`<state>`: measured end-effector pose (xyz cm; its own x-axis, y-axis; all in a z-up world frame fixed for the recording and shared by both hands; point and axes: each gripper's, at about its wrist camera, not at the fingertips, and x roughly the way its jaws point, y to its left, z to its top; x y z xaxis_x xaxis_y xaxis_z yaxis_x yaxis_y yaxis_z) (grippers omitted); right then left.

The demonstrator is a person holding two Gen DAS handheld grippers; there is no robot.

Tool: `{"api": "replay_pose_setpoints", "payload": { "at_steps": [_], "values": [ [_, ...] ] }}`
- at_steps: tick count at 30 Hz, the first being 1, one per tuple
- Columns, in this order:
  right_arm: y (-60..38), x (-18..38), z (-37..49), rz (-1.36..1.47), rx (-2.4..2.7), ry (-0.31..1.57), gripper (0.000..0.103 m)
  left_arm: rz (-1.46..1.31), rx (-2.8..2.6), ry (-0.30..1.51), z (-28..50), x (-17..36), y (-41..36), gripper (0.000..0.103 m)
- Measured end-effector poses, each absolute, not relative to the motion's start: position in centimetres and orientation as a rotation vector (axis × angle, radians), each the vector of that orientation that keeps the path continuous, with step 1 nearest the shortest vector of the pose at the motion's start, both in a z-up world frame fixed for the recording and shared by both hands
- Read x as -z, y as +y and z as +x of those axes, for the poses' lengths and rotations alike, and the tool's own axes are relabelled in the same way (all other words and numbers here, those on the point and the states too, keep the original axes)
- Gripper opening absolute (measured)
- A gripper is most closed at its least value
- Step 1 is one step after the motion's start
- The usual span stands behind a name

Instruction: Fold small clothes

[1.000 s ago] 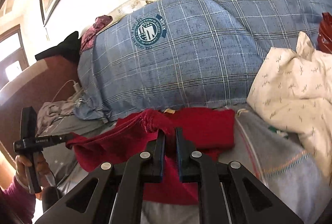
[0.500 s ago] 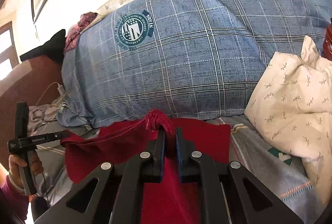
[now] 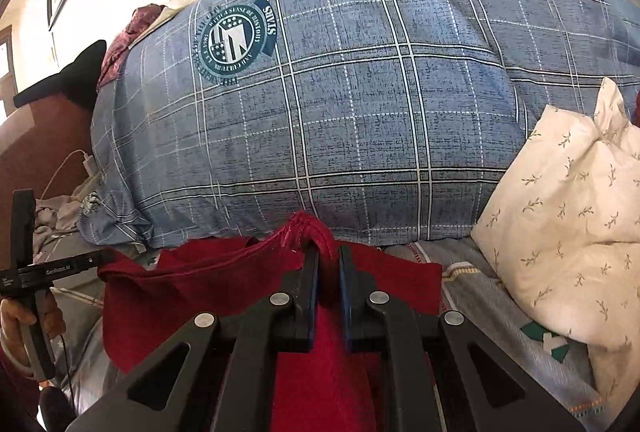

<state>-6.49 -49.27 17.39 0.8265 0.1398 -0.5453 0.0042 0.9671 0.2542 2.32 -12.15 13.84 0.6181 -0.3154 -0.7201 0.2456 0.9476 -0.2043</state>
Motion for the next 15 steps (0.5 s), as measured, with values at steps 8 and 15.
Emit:
{"api": "replay_pose_setpoints", "payload": {
  "at_steps": [8, 15],
  "values": [
    [-49.5, -16.9, -4.2, 0.229, -0.043, 0.606, 0.008, -0.060, 0.304, 0.835, 3.8, -13.7, -12.9, 0.005],
    [-50.0, -14.9, -1.1, 0.234, -0.010, 0.653, 0.008, -0.047, 0.281, 0.854, 5.8, -12.3, -14.0, 0.005]
  ]
}}
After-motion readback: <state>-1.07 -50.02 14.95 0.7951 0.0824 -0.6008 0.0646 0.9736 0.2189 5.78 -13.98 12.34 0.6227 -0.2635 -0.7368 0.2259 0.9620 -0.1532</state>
